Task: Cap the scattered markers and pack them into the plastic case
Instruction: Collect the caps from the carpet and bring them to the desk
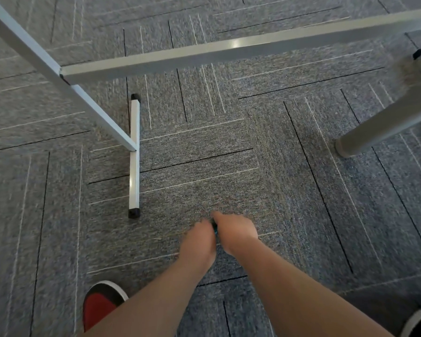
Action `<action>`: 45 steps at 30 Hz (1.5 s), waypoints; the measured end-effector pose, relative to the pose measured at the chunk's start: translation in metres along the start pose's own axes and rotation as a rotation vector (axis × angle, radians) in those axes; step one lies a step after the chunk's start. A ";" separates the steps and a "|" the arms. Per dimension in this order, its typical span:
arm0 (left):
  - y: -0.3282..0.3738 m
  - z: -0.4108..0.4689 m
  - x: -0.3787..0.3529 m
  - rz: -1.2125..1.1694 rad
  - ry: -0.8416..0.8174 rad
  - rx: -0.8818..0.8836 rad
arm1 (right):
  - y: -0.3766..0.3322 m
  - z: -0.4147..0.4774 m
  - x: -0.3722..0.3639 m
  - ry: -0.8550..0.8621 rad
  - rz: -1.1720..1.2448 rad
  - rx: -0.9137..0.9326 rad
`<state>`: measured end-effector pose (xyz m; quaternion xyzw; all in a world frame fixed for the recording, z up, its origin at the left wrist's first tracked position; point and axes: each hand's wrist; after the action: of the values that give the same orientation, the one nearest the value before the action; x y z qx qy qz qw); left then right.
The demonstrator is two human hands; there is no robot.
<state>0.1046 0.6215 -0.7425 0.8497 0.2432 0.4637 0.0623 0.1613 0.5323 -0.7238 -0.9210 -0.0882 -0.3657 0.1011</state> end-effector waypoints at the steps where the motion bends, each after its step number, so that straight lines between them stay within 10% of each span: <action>1: 0.001 0.001 0.000 -0.007 -0.007 0.004 | -0.001 0.000 0.000 -0.002 -0.005 -0.002; 9: 0.010 -0.003 0.008 0.000 0.016 0.024 | 0.002 0.003 -0.008 -0.017 0.107 -0.104; 25: 0.099 -0.031 0.136 -0.488 0.238 0.016 | 0.042 -0.061 0.123 0.034 1.136 -0.295; 45: 0.387 -0.410 0.380 -0.492 0.581 -0.695 | 0.142 -0.598 0.356 0.722 1.295 0.098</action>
<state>0.0779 0.4131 -0.0959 0.5324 0.2745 0.7059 0.3781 0.0580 0.2770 -0.0685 -0.6057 0.4952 -0.5083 0.3600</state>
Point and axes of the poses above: each hand's wrist, its own z-axis towards the middle knuckle, its own x-axis out of the back of the hand, y = z × x, and after that the axes turned 12 degrees about -x, right-handed
